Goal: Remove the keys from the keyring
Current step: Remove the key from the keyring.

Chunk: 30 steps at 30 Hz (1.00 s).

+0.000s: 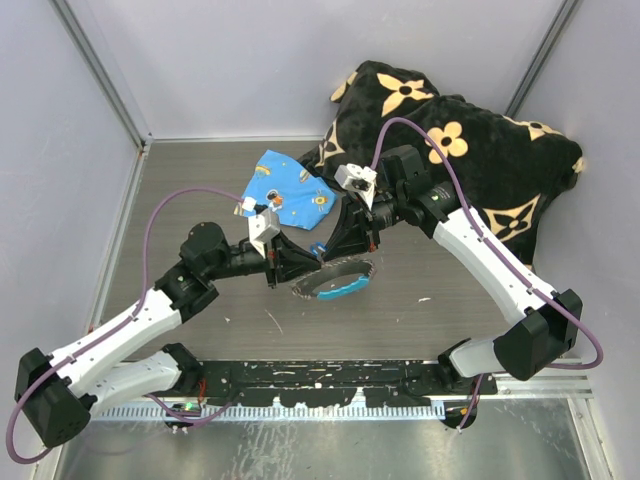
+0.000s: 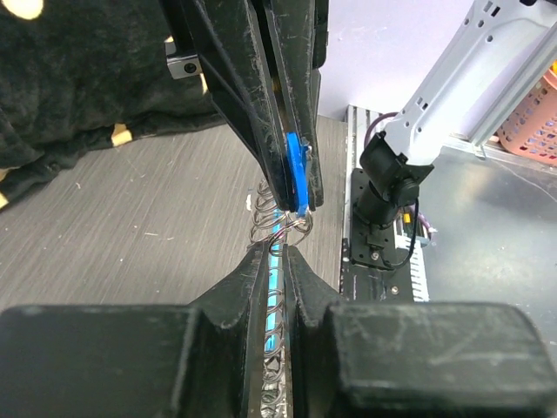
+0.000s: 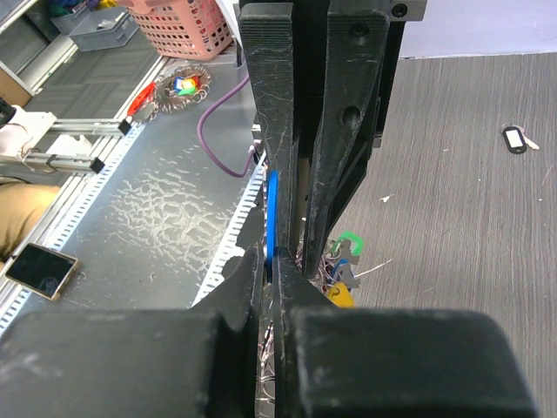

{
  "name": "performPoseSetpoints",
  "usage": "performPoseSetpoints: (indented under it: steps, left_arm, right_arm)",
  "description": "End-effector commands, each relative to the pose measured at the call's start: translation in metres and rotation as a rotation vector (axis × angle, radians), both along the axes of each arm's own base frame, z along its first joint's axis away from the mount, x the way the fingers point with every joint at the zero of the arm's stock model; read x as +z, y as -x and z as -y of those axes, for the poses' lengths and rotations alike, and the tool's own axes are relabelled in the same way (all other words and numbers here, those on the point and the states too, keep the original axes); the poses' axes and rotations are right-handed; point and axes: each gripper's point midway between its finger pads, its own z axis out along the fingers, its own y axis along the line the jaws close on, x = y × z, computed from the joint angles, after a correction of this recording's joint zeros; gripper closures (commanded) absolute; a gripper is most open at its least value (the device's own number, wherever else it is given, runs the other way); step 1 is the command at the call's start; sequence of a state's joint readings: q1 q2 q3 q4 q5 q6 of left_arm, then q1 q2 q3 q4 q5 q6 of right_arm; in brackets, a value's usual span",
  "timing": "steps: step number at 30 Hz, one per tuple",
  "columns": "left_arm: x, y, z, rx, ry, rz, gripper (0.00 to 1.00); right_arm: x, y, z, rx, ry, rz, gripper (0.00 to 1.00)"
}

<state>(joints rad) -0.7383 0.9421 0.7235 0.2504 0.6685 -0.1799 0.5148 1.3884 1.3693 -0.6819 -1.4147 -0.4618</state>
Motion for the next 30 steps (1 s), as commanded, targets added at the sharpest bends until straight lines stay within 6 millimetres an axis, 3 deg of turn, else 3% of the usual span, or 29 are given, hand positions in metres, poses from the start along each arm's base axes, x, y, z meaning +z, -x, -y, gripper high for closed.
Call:
performPoseSetpoints:
  steps: [1, 30]
  left_arm:
    - [0.026, 0.005, 0.003, -0.051, 0.068, 0.036, 0.88]
    - [0.003, -0.002, 0.008, -0.062, 0.023, -0.081, 0.78]
  right_arm:
    - [0.017, 0.005, 0.001, 0.037, -0.054, 0.036, 0.99]
    - [0.016, 0.002, 0.001, 0.027, -0.049, 0.051, 0.99]
